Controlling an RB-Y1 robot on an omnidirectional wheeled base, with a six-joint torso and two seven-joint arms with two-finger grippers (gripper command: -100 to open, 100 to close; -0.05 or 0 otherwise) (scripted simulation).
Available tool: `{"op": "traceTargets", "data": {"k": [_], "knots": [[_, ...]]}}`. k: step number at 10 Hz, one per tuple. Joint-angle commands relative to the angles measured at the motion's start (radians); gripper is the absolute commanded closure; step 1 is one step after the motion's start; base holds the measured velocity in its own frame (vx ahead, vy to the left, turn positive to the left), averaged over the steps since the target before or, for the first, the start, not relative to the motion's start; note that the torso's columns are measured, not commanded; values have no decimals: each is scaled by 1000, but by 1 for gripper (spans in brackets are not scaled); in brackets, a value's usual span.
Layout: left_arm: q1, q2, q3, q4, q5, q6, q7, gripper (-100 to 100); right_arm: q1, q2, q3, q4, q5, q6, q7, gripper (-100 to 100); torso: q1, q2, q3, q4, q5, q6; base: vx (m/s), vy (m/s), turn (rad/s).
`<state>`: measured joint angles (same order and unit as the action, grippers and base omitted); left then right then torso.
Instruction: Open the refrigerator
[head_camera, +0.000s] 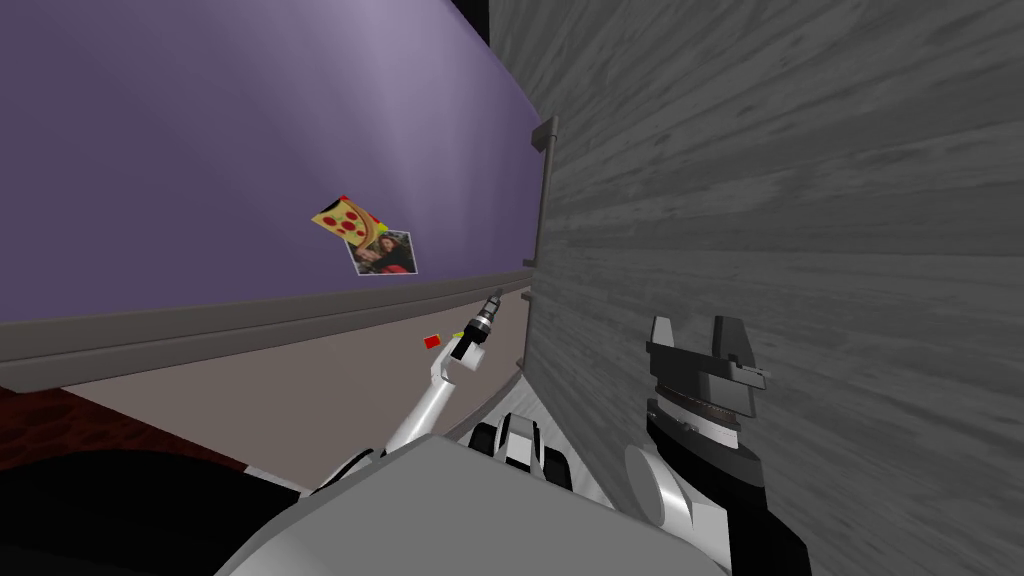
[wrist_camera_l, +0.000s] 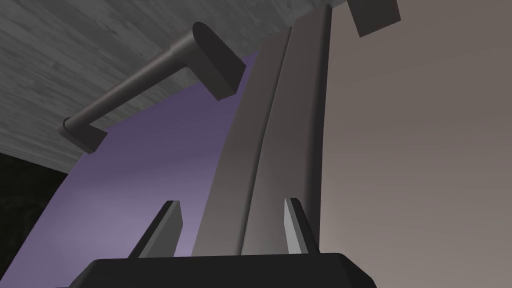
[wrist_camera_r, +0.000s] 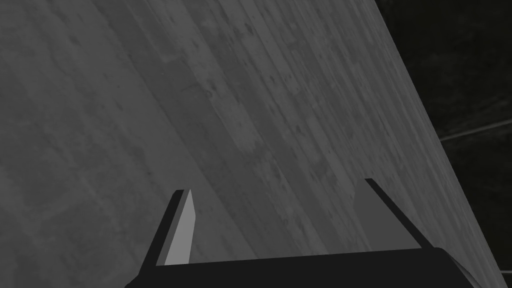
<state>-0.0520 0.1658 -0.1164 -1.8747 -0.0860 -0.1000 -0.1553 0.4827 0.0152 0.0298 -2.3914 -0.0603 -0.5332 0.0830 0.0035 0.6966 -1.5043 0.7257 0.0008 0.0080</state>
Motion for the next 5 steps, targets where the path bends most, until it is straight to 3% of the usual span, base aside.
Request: {"op": "traceTargets", "data": {"k": [1, 5], "knots": [[-62, -10, -2, 53, -9, 62, -8, -100, 0, 0, 0, 0, 0, 0, 0, 0, -1, 1, 1, 1, 0, 0, 9, 13, -71], [-153, -27, -17, 143, -25, 146, -19, -100, 0, 0, 0, 0, 0, 0, 0, 0, 2, 7, 6, 2, 1, -4, 4, 18, -79]]}}
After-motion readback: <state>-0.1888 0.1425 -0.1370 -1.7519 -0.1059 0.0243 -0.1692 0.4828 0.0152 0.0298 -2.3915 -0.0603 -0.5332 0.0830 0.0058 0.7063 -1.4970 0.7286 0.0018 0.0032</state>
